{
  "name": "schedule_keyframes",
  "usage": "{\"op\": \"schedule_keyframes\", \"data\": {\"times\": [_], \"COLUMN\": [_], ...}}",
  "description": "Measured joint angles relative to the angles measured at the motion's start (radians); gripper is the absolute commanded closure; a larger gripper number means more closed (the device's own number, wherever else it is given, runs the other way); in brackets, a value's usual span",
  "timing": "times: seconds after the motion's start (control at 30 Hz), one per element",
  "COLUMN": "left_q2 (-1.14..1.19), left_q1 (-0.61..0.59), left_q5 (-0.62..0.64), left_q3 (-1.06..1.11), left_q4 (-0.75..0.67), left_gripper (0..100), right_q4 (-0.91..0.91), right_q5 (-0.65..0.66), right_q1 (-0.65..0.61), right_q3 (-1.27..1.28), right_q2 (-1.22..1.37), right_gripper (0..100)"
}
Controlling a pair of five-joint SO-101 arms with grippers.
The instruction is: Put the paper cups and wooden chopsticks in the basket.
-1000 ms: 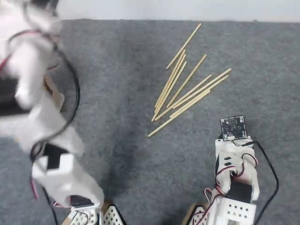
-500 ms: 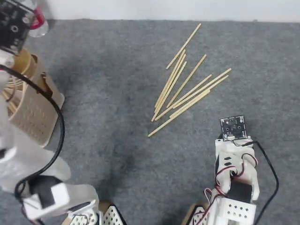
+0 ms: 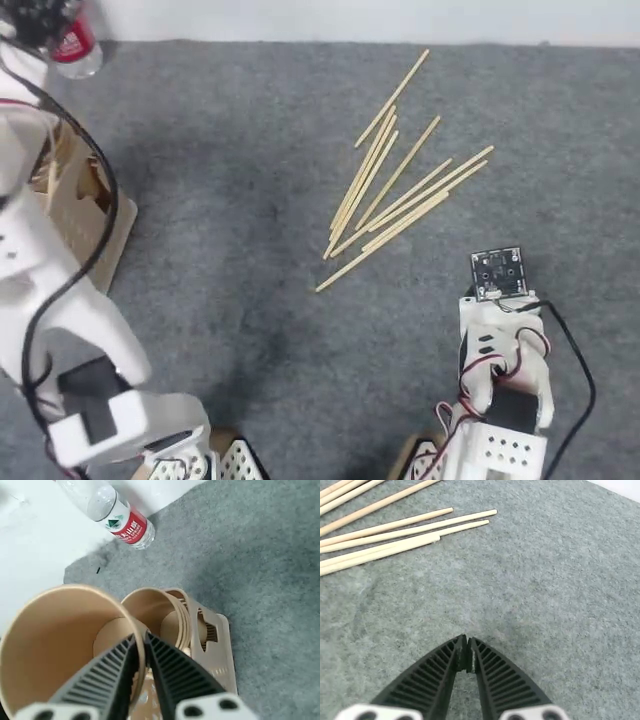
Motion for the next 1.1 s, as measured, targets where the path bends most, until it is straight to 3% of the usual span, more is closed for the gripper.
{"op": "schedule_keyframes", "data": {"times": [0.3,0.5,0.77,0.93,1.1], "left_q2": [0.069,0.069,0.069,0.075,0.152], "left_q1": [0.003,0.037,0.038,-0.005,-0.106], "left_q5": [0.043,0.064,0.164,0.270,0.367], "left_q3": [0.009,0.006,-0.130,-0.253,-0.196], "left_q4": [0.003,0.048,0.048,-0.035,-0.189], "left_gripper": [97,80,80,80,80], "right_q4": [0.000,0.000,0.000,0.000,0.014], "right_q5": [0.000,0.000,0.000,0.000,0.000], "right_q1": [0.000,0.000,0.000,0.000,0.000], "right_q3": [0.000,0.000,0.000,0.000,0.000], "right_q2": [0.000,0.000,0.000,0.000,0.000], "right_gripper": [98.6,98.6,98.6,98.6,98.4]}}
